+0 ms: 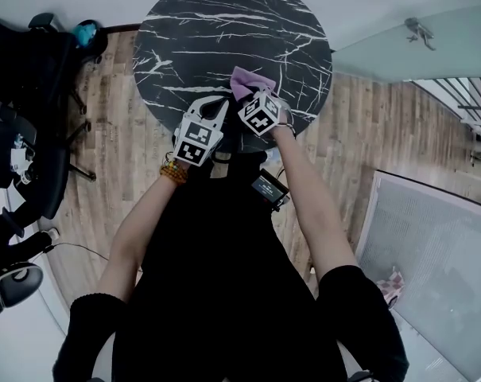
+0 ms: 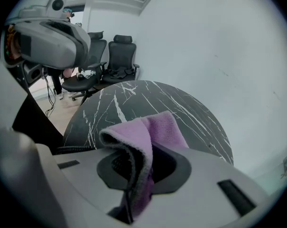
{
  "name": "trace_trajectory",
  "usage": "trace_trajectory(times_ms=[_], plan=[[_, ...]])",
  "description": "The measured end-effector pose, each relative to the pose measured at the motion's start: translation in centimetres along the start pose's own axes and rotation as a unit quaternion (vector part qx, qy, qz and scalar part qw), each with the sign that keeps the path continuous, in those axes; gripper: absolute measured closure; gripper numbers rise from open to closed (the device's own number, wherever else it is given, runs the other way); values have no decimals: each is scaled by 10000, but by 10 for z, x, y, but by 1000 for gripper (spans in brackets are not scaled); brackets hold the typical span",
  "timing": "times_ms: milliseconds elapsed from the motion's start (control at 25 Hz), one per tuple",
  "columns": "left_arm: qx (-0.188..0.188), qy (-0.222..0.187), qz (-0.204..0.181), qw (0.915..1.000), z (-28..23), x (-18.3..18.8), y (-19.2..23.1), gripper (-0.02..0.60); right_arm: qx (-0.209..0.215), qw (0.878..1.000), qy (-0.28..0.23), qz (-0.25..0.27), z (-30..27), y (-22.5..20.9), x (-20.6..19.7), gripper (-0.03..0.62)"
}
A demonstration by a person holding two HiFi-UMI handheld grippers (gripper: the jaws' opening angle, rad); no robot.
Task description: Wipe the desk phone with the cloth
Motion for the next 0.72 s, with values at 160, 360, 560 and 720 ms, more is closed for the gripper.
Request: trace_trajectory(times_ms=[160,360,560,720], plan=[[-50,47,4,10000,-3,-3,0,568,42,9998,44,-196,-1,-1,-1,536],[-83,69,48,9999,-7,-5,2,568,94,9989,123,-440,0,2,-2,536],[-103,65,57,9999,-9,-5,5,568,197,9983,140,-534,0,9,-7,536],[-103,79,70,9999,-11,-5,7,568,131,9986,213,-467,1,12,-7,536]])
Point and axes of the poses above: the fingertips, and each gripper's own axes: z backward along the fingers, y to its left, x out of its top, the point moved 6 cm from there along z, backward along the fingers, and after that the axes turned 7 degrees about -z, right-handed, at the moved point
